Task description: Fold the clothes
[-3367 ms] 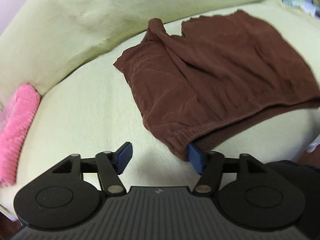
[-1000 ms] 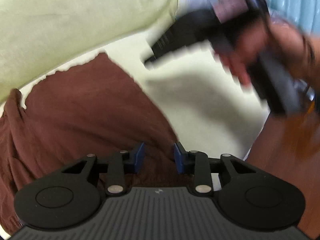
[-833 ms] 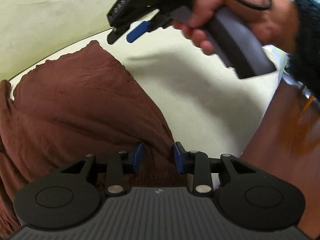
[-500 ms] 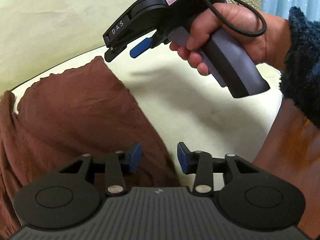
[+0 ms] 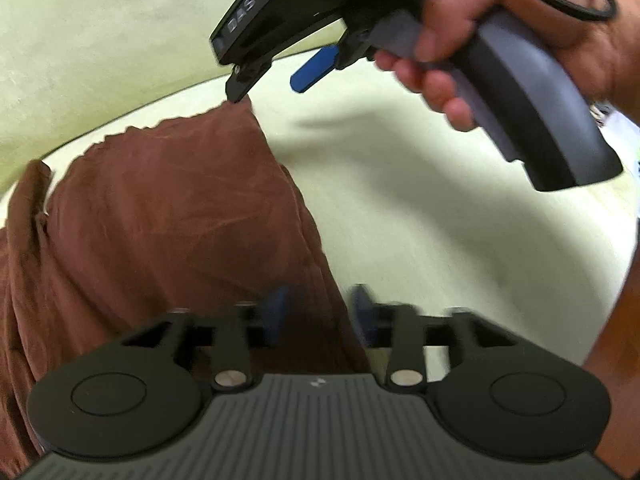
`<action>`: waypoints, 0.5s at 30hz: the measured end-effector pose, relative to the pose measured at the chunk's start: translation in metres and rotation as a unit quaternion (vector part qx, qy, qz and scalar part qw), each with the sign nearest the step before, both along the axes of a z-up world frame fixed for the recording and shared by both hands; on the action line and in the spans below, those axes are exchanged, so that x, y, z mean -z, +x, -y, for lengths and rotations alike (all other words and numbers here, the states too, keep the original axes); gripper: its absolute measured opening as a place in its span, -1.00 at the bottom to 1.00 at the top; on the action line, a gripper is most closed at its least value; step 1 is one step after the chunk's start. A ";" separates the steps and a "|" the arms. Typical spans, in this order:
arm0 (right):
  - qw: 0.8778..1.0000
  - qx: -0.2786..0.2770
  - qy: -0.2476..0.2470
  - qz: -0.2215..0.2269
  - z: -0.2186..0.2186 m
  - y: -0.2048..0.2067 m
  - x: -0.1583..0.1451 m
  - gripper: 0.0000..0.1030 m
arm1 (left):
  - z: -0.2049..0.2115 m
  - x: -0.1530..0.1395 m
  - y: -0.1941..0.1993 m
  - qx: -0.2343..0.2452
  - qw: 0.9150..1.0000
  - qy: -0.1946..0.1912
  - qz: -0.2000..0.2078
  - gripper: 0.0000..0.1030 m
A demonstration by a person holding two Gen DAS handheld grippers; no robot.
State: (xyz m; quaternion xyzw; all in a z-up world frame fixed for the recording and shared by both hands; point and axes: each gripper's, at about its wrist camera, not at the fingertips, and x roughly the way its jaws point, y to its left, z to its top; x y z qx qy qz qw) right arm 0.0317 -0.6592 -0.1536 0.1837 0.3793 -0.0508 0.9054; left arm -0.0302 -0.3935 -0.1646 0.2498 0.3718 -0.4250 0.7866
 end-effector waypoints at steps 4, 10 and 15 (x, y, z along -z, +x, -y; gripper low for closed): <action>0.999 -0.019 0.018 -0.034 0.008 0.027 0.013 0.00 | 0.014 0.006 0.005 -0.025 1.000 0.003 -0.007 -0.67; 0.997 -0.015 0.014 -0.068 0.021 0.057 0.033 0.00 | 0.011 0.003 0.014 -0.029 0.998 -0.034 -0.036 -0.93; 0.997 -0.007 0.009 -0.074 0.027 0.076 0.046 -0.87 | 0.009 0.000 0.015 -0.010 0.998 -0.050 -0.045 -0.93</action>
